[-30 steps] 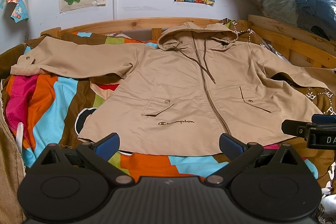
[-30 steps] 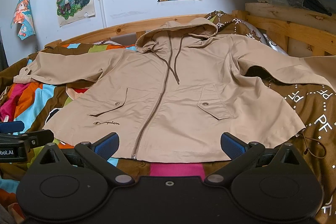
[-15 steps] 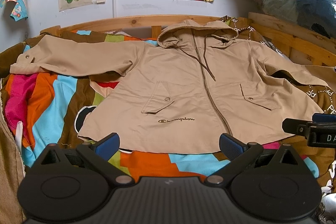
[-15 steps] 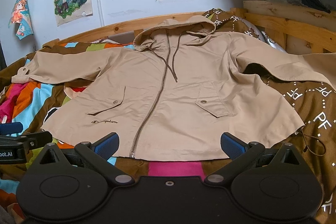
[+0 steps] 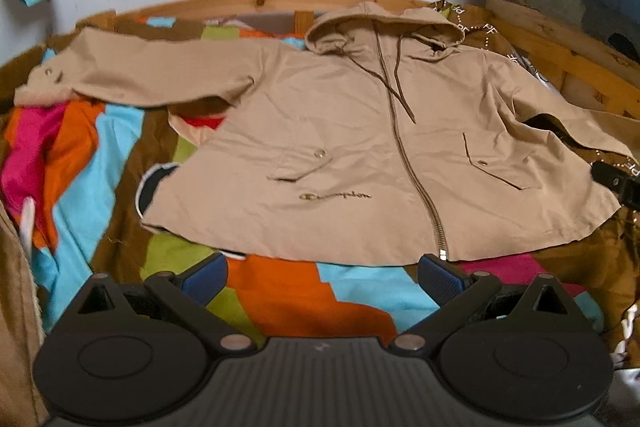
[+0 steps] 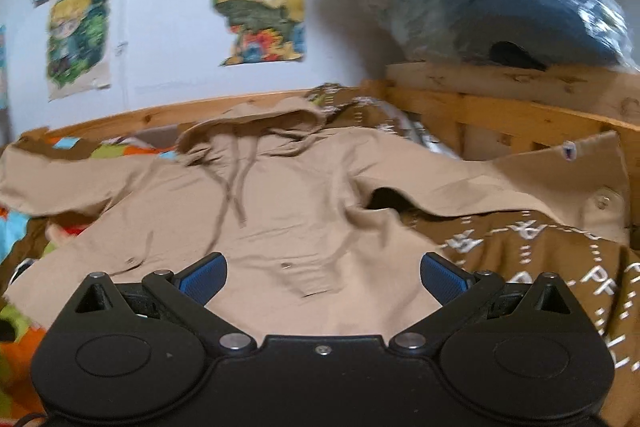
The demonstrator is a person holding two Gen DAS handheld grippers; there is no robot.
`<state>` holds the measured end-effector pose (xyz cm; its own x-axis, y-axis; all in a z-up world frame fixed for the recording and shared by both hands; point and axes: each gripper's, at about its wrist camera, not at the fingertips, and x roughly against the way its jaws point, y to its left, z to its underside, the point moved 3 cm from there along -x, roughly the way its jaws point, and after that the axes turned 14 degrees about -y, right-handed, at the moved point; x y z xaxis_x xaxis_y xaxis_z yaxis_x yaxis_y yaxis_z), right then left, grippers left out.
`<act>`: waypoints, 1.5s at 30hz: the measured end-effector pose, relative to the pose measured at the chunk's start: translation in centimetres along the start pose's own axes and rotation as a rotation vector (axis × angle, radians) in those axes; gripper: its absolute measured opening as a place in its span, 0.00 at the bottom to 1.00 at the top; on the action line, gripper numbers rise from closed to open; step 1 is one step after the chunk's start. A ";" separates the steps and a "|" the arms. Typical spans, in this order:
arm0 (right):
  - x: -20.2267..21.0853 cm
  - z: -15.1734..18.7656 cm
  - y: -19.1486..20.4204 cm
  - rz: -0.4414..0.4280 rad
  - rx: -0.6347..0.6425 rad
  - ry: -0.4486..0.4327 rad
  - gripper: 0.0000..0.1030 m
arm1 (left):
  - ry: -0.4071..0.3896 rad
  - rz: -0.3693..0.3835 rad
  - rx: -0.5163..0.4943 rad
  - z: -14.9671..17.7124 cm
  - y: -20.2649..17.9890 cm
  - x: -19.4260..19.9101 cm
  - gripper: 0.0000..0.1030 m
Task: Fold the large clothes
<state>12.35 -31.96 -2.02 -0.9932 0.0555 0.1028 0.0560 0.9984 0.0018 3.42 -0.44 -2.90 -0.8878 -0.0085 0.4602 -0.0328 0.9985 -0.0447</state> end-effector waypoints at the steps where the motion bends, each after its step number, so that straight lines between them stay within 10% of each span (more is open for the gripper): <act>1: -0.6 -0.4 -1.6 0.029 -0.018 -0.004 0.99 | 0.006 0.004 0.009 -0.1 0.0 -0.1 0.99; 10: -2.4 -3.0 -11.7 0.410 0.061 -0.055 0.98 | -0.010 -0.013 -0.019 -1.7 -0.5 -3.1 1.00; 17: -4.7 -5.5 -17.3 0.505 0.298 -0.047 0.77 | -0.020 0.077 -0.021 -3.7 -3.6 -8.1 1.00; 21: -7.5 -5.4 -18.6 0.481 0.467 0.018 0.57 | -0.045 0.164 0.007 -5.2 -7.2 -11.1 1.00; 28: -10.3 -5.9 -19.8 0.444 0.637 0.114 0.50 | -0.087 0.357 0.009 -6.3 -13.4 -13.3 0.99; 33: -11.6 -6.0 -19.7 0.419 0.732 0.158 0.09 | -0.102 0.447 -0.040 -5.8 -16.2 -13.1 1.00; 39: -10.4 -11.2 -17.6 0.236 0.498 0.135 0.00 | -0.087 0.531 -0.021 -5.9 -16.5 -12.4 1.00; 45: -10.9 -19.7 -11.5 -0.125 0.108 0.188 0.00 | -0.157 0.683 -0.010 -7.8 -17.2 -10.2 1.00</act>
<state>24.52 -44.24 16.44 -0.9546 -0.0611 0.2915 -0.0878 0.9930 -0.0793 16.68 -17.10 0.12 -0.7641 0.6137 0.1989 0.5594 0.7839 -0.2695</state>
